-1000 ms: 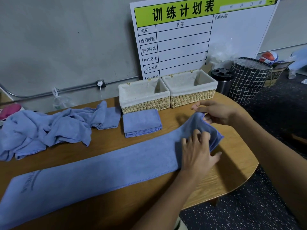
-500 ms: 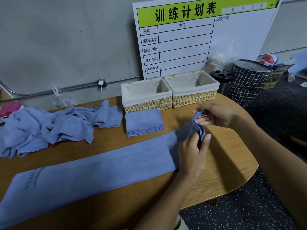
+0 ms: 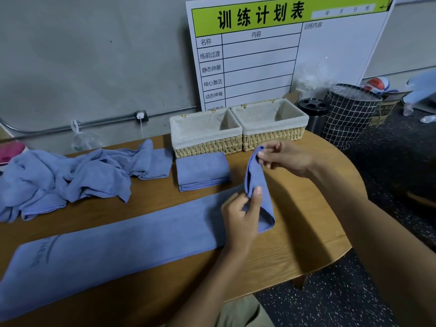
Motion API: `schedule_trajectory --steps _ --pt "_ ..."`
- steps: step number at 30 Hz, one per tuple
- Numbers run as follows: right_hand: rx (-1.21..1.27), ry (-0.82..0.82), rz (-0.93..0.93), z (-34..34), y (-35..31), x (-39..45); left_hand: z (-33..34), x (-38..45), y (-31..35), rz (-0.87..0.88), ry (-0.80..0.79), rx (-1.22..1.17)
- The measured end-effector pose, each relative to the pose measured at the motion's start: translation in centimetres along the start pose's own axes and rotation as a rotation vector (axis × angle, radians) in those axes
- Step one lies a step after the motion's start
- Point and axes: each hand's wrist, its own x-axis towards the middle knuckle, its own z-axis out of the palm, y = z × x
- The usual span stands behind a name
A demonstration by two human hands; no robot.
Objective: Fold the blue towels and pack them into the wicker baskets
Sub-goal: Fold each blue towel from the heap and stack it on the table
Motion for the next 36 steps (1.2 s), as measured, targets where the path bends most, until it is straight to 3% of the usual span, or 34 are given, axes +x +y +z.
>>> schedule_trajectory --steps 6,11,16,22,30,36 --pt "-0.058 -0.076 -0.161 8.0 -4.0 3.1 -7.0 -0.3 1.0 0.016 0.084 0.025" --pt "-0.109 -0.183 -0.246 16.6 -6.4 6.4 -13.2 -0.6 2.1 -0.148 0.192 -0.047" --pt "-0.056 -0.266 -0.320 25.4 -7.9 9.4 -20.0 0.1 2.2 -0.199 0.315 -0.090" --pt "-0.069 -0.336 -0.391 34.1 -9.7 12.2 -27.9 0.7 1.8 -0.231 0.445 0.054" --pt "-0.118 -0.409 -0.410 43.9 -11.6 13.5 -37.4 0.4 1.5 -0.201 0.406 0.294" --pt "-0.216 -0.344 -0.476 50.3 -9.0 15.5 -43.5 -0.8 -1.2 -0.300 0.357 0.585"
